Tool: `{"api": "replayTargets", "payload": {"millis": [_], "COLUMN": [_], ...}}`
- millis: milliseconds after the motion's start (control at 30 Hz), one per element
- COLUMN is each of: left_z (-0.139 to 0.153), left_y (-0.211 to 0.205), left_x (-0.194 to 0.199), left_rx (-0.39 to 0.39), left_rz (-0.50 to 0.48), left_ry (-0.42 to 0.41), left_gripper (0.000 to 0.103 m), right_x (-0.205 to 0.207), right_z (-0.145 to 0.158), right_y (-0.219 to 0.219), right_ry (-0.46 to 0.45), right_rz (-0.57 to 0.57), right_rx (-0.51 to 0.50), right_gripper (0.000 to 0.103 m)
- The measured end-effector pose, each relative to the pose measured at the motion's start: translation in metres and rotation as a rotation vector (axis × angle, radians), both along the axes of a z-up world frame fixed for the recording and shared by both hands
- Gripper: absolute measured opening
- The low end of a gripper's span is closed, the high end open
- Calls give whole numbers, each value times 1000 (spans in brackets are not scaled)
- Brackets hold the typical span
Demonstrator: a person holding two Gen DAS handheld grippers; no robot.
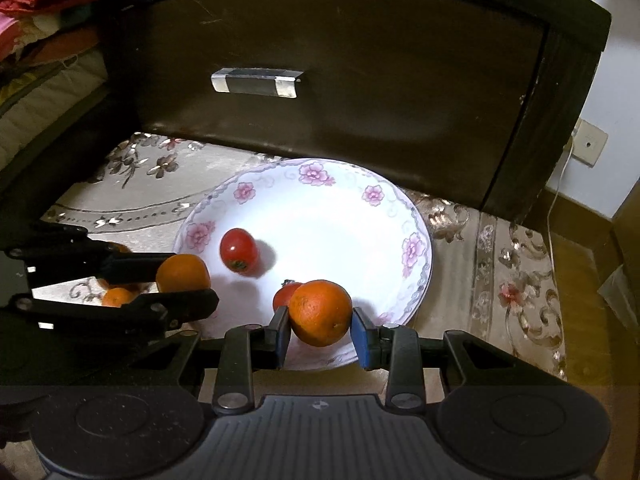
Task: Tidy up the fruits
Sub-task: 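Carry the held oranges over the white plate with both tools, then open the left tool over the plate while the right tool releases its orange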
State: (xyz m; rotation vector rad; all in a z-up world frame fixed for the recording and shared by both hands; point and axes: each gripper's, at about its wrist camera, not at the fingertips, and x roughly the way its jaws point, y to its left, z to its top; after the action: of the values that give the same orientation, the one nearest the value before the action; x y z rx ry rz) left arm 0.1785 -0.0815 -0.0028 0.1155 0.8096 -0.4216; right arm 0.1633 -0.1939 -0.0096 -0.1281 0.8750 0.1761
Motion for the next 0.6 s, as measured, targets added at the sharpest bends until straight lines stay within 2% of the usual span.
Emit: {"api": "replayTargets", "payload": {"millis": [300,467,600], "left_z": [-6,-7,-6], "left_y": [1,-6,-11], "left_x": [11,9,7], "left_rx": [-16,-10,-5], "left_rz": [18,-4,-17], "left_ry": [6,8,-1], "left_gripper": [36,40,42], "right_x": [11,16,18], "right_z": [2,3,3], "right_y": [-4,-4,-4], "right_ry": [-40,-62,-67], "right_rz": [-1,-13,-13], "right_rx": [14,13,25], "right_gripper": [31,31,42]}}
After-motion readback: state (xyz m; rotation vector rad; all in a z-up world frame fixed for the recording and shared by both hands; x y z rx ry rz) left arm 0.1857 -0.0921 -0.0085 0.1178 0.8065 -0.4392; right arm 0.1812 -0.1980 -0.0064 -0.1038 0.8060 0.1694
